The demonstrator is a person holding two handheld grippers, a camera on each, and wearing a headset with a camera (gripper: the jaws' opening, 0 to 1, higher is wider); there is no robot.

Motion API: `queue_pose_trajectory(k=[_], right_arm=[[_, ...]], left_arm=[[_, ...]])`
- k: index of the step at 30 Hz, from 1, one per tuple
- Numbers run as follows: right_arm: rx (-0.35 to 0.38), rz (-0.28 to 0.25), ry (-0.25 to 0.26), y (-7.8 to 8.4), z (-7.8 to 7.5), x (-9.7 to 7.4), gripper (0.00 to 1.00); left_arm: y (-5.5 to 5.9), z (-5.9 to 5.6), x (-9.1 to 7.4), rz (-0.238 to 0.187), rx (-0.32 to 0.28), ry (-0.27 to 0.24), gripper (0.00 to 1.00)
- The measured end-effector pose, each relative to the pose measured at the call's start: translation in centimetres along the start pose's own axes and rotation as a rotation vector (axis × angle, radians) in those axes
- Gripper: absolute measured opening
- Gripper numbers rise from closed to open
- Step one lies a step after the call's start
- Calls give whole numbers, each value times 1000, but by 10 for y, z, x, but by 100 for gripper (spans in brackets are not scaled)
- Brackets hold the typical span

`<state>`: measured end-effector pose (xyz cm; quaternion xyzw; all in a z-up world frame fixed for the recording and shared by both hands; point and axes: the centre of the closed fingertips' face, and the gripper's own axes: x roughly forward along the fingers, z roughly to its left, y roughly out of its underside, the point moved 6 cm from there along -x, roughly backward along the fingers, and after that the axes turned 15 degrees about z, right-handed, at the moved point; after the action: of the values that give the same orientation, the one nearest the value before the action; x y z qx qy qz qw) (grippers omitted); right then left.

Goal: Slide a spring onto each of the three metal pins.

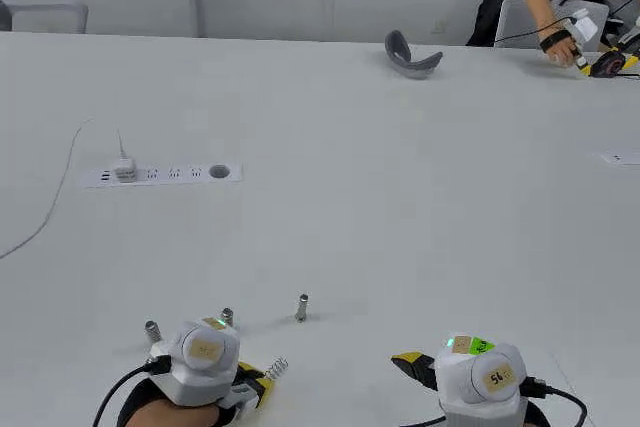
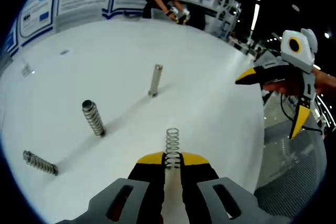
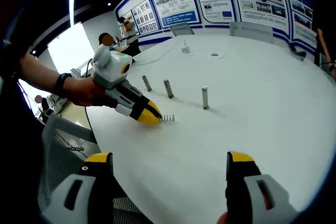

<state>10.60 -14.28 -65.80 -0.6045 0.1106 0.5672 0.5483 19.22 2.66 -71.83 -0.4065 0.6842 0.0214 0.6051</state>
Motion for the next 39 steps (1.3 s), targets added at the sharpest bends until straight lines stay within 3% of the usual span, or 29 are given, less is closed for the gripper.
queue_pose_trajectory(k=[4, 10, 28, 36, 39], right_arm=[[-7, 0, -4, -1, 2, 1, 91], [-10, 6, -12, -1, 5, 3, 90], [-16, -1, -64, -7, 17, 9, 87], [7, -29, -105, -13, 21, 9, 83], [25, -47, -128, -15, 22, 10, 81]], left_arm=[[9, -4, -7, 7, 23, -4, 10], [17, -5, -19, -12, 0, 0, 10], [19, 0, -58, -76, -8, -16, 10], [19, -21, -65, -81, 20, 14, 10], [23, -36, -64, -74, 51, 32, 10]])
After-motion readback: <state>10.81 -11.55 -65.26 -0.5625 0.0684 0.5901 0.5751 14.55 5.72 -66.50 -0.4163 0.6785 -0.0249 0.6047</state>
